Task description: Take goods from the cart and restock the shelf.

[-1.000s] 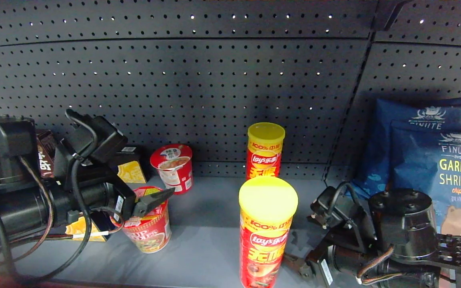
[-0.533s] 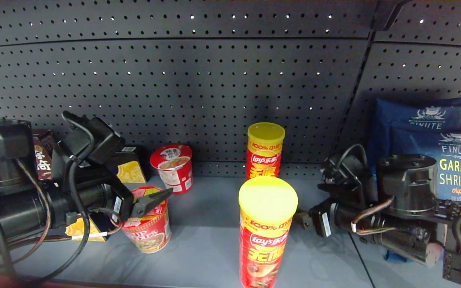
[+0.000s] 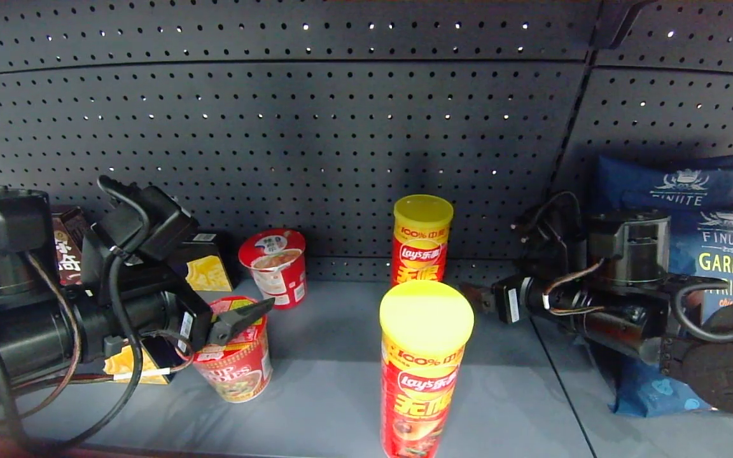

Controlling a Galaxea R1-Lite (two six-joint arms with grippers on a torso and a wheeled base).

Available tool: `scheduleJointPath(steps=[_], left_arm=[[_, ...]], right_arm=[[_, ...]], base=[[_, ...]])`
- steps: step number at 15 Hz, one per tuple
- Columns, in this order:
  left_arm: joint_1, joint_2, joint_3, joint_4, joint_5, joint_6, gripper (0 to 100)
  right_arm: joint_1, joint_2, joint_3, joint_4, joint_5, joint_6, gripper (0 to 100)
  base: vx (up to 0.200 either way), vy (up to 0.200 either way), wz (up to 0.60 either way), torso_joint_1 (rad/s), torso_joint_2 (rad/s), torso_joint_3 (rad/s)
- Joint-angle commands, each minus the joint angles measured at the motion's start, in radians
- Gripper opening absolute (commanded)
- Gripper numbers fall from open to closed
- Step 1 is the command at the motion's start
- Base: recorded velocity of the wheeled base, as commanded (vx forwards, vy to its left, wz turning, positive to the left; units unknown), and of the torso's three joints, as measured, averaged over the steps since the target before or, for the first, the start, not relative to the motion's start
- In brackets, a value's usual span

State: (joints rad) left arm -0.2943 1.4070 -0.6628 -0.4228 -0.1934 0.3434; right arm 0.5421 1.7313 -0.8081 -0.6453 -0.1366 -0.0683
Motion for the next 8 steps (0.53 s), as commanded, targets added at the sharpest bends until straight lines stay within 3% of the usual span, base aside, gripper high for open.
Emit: scheduleJointPath(steps=[1,8], left_arm=[[0.0,0.001,0.002,-0.001,0.0,0.0,100],[0.0,0.003,0.003,-0.001,0.0,0.0,100]], right_arm=[[0.006,0.039,-0.034,0.0,-0.001,-0.001,100],[0.025,0.085,-0.079,0.0,0.0,-0.001,100]], base=[[0.0,0.0,0.0,0.0,0.0,0.0],[0.0,0.0,0.0,0.0,0.0,0.0]])
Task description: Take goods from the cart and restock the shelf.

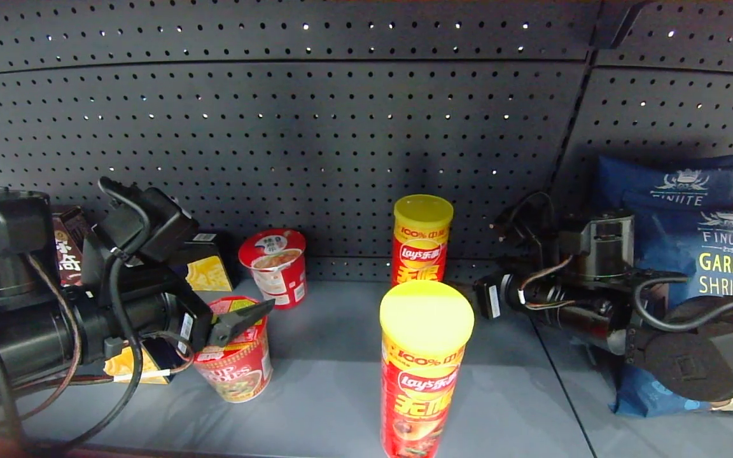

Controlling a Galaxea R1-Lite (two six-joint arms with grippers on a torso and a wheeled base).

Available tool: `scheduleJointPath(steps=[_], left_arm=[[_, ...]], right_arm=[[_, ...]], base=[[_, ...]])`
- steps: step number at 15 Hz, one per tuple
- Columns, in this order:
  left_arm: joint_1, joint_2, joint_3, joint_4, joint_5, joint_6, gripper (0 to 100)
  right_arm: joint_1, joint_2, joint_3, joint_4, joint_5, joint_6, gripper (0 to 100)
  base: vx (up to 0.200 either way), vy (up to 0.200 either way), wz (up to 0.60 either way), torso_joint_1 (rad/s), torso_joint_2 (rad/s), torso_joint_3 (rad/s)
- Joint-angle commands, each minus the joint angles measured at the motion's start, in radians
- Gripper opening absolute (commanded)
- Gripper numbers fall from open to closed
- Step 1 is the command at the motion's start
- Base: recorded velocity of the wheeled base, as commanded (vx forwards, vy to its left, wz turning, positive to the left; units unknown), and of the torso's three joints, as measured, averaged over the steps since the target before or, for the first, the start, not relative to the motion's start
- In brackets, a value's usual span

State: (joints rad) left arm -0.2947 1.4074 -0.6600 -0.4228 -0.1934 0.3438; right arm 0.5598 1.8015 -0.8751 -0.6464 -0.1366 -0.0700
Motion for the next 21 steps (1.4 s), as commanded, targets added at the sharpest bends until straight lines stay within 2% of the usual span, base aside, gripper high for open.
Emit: scheduleJointPath(steps=[1,21], left_arm=[[0.0,0.002,0.0,-0.001,0.0,0.0,100],[0.0,-0.002,0.016,-0.002,-0.001,0.0,100]], right_arm=[[0.009,0.024,-0.013,-0.001,0.0,0.001,100],[0.02,0.007,0.016,-0.002,-0.001,0.003,100]], base=[[0.0,0.0,0.0,0.0,0.0,0.0],[0.0,0.0,0.0,0.0,0.0,0.0]])
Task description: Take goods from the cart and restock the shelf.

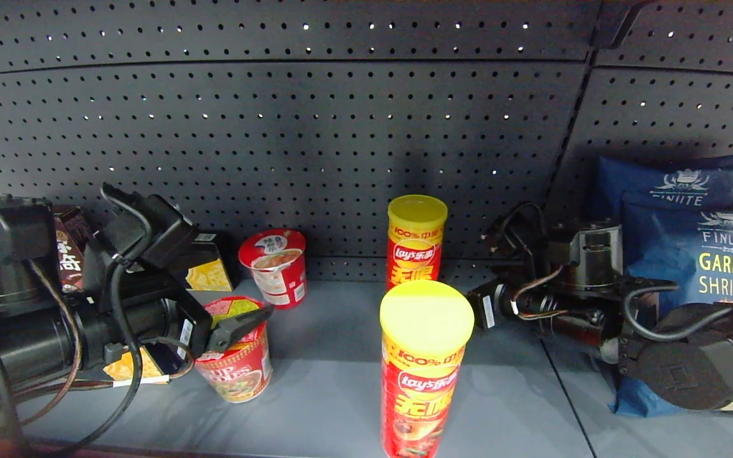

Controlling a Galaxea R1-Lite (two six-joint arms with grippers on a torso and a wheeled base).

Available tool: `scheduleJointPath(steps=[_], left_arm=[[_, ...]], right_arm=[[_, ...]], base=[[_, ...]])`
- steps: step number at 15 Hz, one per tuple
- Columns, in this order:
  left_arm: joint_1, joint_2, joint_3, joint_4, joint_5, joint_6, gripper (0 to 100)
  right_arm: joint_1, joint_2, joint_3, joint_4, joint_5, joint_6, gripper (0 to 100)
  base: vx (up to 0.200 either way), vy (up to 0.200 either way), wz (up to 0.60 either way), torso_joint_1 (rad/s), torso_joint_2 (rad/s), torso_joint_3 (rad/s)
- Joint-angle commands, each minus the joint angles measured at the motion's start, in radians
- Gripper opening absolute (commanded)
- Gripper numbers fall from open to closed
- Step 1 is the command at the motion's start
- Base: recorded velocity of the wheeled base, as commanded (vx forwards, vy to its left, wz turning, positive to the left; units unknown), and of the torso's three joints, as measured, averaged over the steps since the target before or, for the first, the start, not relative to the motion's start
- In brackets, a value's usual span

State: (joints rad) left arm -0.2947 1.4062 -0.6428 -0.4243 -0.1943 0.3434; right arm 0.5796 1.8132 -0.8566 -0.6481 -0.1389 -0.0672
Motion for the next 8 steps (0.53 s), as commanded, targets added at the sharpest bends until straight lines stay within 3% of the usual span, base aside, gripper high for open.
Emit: scheduleJointPath(steps=[1,8], left_arm=[[0.0,-0.001,-0.002,0.001,-0.001,0.0,100],[0.0,0.0,0.0,-0.001,0.001,0.0,100]], right_arm=[[0.0,0.0,-0.01,-0.001,0.002,0.0,100],[0.002,0.015,-0.016,-0.001,0.004,0.0,100]], base=[[0.0,0.0,0.0,0.0,0.0,0.0],[0.0,0.0,0.0,0.0,0.0,0.0]])
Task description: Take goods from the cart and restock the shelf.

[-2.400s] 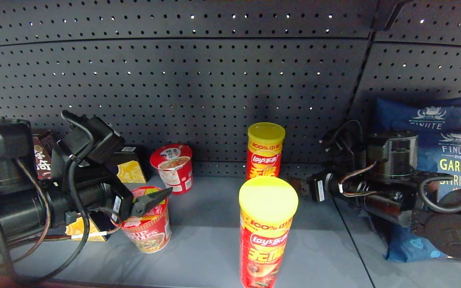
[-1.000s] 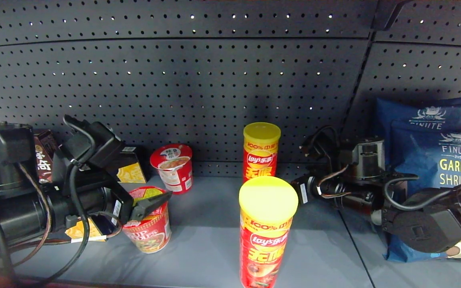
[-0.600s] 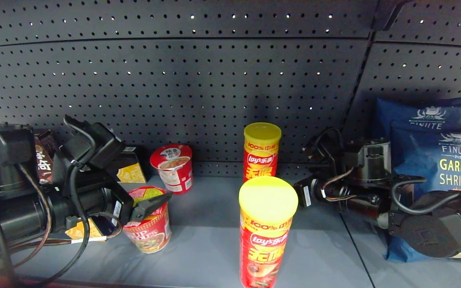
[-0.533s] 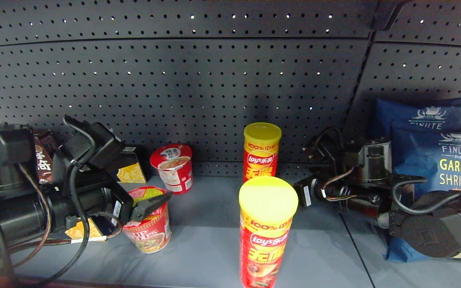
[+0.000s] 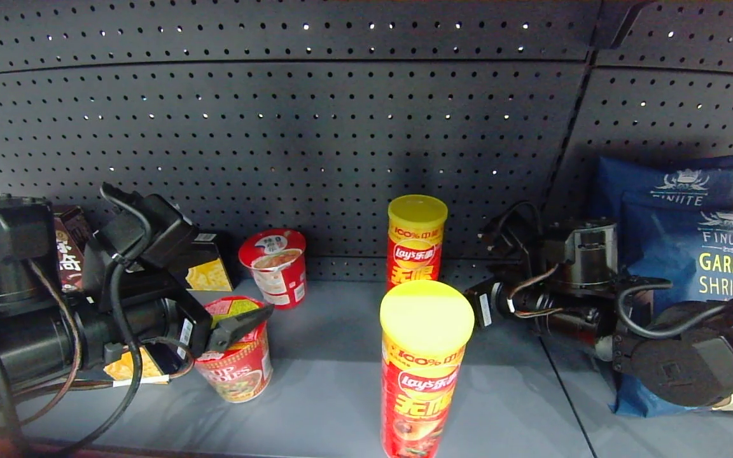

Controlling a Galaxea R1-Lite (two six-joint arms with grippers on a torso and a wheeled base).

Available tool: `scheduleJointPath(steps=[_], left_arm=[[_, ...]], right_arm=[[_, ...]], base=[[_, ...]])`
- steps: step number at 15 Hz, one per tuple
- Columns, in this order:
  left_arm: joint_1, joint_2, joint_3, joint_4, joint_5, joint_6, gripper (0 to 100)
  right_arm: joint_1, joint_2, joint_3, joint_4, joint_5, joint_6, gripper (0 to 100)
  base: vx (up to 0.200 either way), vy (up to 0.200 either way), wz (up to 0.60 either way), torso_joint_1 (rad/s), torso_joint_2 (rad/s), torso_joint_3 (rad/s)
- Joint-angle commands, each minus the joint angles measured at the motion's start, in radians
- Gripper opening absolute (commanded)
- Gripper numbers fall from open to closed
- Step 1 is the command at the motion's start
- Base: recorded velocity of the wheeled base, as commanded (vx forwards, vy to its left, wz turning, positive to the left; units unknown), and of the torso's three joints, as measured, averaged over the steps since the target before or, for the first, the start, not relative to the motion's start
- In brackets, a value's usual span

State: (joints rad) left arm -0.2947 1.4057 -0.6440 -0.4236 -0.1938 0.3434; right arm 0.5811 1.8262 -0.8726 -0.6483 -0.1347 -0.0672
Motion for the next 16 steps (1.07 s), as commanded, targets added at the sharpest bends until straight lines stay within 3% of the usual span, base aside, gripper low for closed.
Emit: scheduleJointPath(steps=[1,8,16], left_arm=[[0.0,0.001,0.001,-0.001,0.001,0.0,100],[0.002,-0.002,0.011,-0.001,0.001,0.0,100],[0.028,-0.027,0.026,0.0,-0.003,0.0,100]], right_arm=[[0.0,0.004,-0.002,-0.001,0.0,0.0,100],[0.0,0.008,0.0,-0.001,-0.005,0.001,100],[-0.001,-0.11,0.102,0.001,-0.003,0.0,100]], base=[[0.0,0.0,0.0,0.0,0.0,0.0],[0.0,0.0,0.0,0.0,0.0,0.0],[0.0,0.0,0.0,0.0,0.0,0.0]])
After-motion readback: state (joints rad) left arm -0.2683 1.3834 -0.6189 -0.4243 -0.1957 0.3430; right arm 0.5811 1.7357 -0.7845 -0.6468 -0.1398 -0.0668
